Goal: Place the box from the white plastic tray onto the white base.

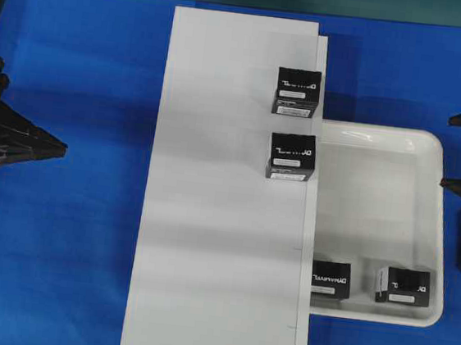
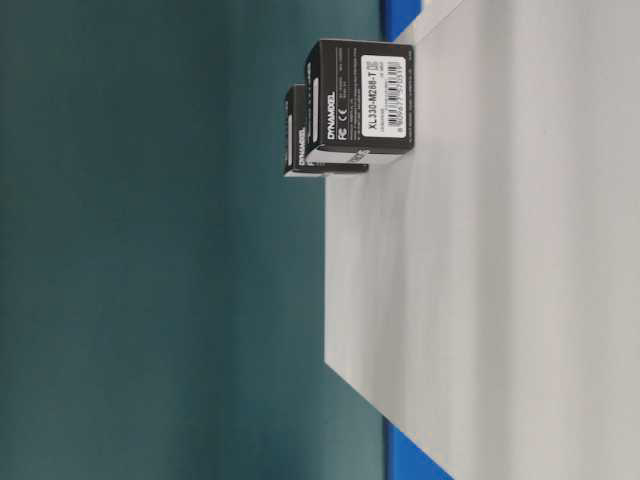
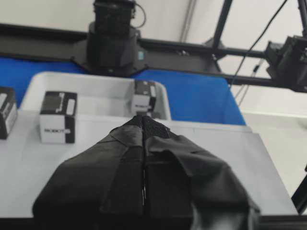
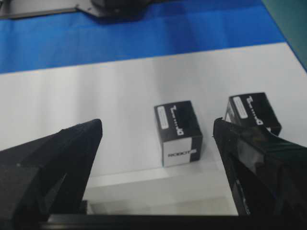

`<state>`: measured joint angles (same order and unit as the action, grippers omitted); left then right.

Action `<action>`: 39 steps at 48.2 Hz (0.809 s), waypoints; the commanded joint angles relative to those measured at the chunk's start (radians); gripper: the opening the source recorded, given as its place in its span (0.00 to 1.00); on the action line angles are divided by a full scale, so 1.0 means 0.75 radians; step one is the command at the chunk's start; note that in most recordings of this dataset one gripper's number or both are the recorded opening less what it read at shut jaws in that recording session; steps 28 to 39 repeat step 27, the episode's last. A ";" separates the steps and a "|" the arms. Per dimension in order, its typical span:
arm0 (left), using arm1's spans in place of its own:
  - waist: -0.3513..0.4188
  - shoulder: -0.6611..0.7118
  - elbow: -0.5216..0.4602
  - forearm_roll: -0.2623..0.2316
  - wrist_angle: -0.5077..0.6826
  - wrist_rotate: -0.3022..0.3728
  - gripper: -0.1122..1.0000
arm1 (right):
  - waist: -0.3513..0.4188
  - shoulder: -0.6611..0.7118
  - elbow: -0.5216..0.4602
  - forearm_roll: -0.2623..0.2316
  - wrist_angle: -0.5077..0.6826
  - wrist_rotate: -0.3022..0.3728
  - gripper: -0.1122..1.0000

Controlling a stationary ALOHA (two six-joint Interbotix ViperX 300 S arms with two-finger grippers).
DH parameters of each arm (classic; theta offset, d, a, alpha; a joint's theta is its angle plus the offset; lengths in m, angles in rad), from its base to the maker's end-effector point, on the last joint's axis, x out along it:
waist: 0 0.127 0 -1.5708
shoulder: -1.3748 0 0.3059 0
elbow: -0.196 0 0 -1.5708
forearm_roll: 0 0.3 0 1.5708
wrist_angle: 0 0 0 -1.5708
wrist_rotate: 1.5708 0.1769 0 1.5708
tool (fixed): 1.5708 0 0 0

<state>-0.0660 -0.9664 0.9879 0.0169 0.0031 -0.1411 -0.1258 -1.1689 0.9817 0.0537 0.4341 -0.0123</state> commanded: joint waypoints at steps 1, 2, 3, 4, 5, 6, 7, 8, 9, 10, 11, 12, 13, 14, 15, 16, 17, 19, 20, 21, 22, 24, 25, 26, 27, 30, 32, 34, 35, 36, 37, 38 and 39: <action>-0.006 0.008 -0.037 0.004 -0.012 0.000 0.04 | 0.002 -0.004 -0.008 0.004 -0.010 0.000 0.96; -0.008 0.008 -0.037 0.004 -0.014 0.000 0.04 | 0.002 -0.006 -0.008 0.004 -0.010 0.000 0.96; -0.010 0.008 -0.035 0.004 -0.012 0.000 0.04 | 0.002 -0.006 -0.008 0.004 -0.012 0.000 0.96; -0.010 0.008 -0.035 0.004 -0.014 0.000 0.04 | 0.002 -0.008 -0.006 0.004 -0.012 0.000 0.96; -0.010 0.008 -0.035 0.004 -0.014 0.000 0.04 | 0.002 -0.008 -0.006 0.004 -0.012 0.002 0.96; -0.010 0.008 -0.035 0.004 -0.012 0.000 0.04 | 0.002 -0.008 -0.006 0.002 -0.012 0.002 0.96; -0.010 0.008 -0.035 0.004 -0.012 0.000 0.04 | 0.002 -0.008 -0.004 0.004 -0.012 0.002 0.96; -0.010 0.008 -0.035 0.004 -0.014 0.000 0.04 | 0.002 -0.008 -0.002 0.004 -0.012 0.002 0.96; -0.010 0.008 -0.035 0.004 -0.014 0.000 0.04 | 0.002 -0.008 -0.002 0.004 -0.012 0.002 0.96; -0.010 0.008 -0.035 0.004 -0.014 0.002 0.04 | 0.002 -0.008 0.000 0.004 -0.012 0.002 0.96; -0.010 0.008 -0.035 0.004 -0.014 0.004 0.04 | 0.002 -0.008 0.002 0.004 -0.012 0.002 0.96; -0.010 0.008 -0.037 0.004 -0.012 0.006 0.04 | 0.002 -0.008 0.004 0.004 -0.012 0.002 0.96; -0.010 0.008 -0.035 0.004 -0.014 0.008 0.04 | 0.002 -0.008 0.006 0.004 -0.012 0.002 0.96; -0.010 0.008 -0.037 0.004 -0.014 0.010 0.04 | 0.002 -0.008 0.008 0.004 -0.012 0.002 0.96; -0.010 0.008 -0.035 0.004 -0.014 0.010 0.04 | 0.006 -0.008 0.010 0.004 -0.014 0.002 0.96; -0.010 0.010 -0.035 0.004 -0.014 0.010 0.04 | 0.002 -0.008 0.012 0.004 -0.014 0.002 0.96; -0.010 0.010 -0.035 0.004 -0.012 0.012 0.04 | 0.002 -0.008 0.012 0.004 -0.014 0.002 0.96; -0.010 0.012 -0.035 0.004 -0.014 0.012 0.04 | 0.002 -0.008 0.014 0.004 -0.014 0.004 0.96; -0.010 0.012 -0.035 0.004 -0.014 0.012 0.04 | 0.002 -0.008 0.014 0.004 -0.014 0.004 0.96; -0.008 0.012 -0.035 0.004 -0.014 0.012 0.04 | 0.002 -0.010 0.014 0.004 -0.012 0.004 0.96; -0.010 0.012 -0.035 0.004 -0.014 0.012 0.04 | 0.002 -0.010 0.012 0.004 -0.014 0.004 0.96; -0.010 0.012 -0.035 0.004 -0.014 0.012 0.04 | 0.002 -0.012 0.012 0.004 -0.012 0.004 0.96; -0.010 0.012 -0.035 0.004 -0.014 0.012 0.04 | 0.002 -0.014 0.012 0.004 -0.012 0.002 0.96; -0.010 0.012 -0.035 0.004 -0.014 0.012 0.04 | 0.002 -0.016 0.012 0.006 -0.014 0.002 0.96; -0.010 0.012 -0.035 0.004 -0.014 0.012 0.04 | 0.002 -0.016 0.012 0.004 -0.014 0.002 0.96; -0.010 0.012 -0.035 0.004 -0.014 0.012 0.04 | 0.002 -0.016 0.012 0.004 -0.014 0.002 0.96; -0.010 0.012 -0.035 0.004 -0.014 0.012 0.04 | 0.002 -0.016 0.012 0.004 -0.014 0.002 0.96; -0.010 0.012 -0.035 0.004 -0.014 0.012 0.04 | 0.002 -0.016 0.012 0.004 -0.014 0.002 0.96; -0.010 0.012 -0.035 0.004 -0.014 0.012 0.04 | 0.002 -0.016 0.012 0.004 -0.014 0.002 0.96; -0.010 0.012 -0.035 0.004 -0.014 0.012 0.04 | 0.002 -0.016 0.012 0.004 -0.014 0.002 0.96; -0.010 0.012 -0.035 0.004 -0.014 0.012 0.04 | 0.002 -0.016 0.012 0.004 -0.014 0.002 0.96; -0.010 0.012 -0.035 0.004 -0.014 0.012 0.04 | 0.002 -0.016 0.012 0.004 -0.014 0.002 0.96; -0.010 0.012 -0.035 0.004 -0.014 0.012 0.04 | 0.002 -0.016 0.012 0.004 -0.014 0.002 0.96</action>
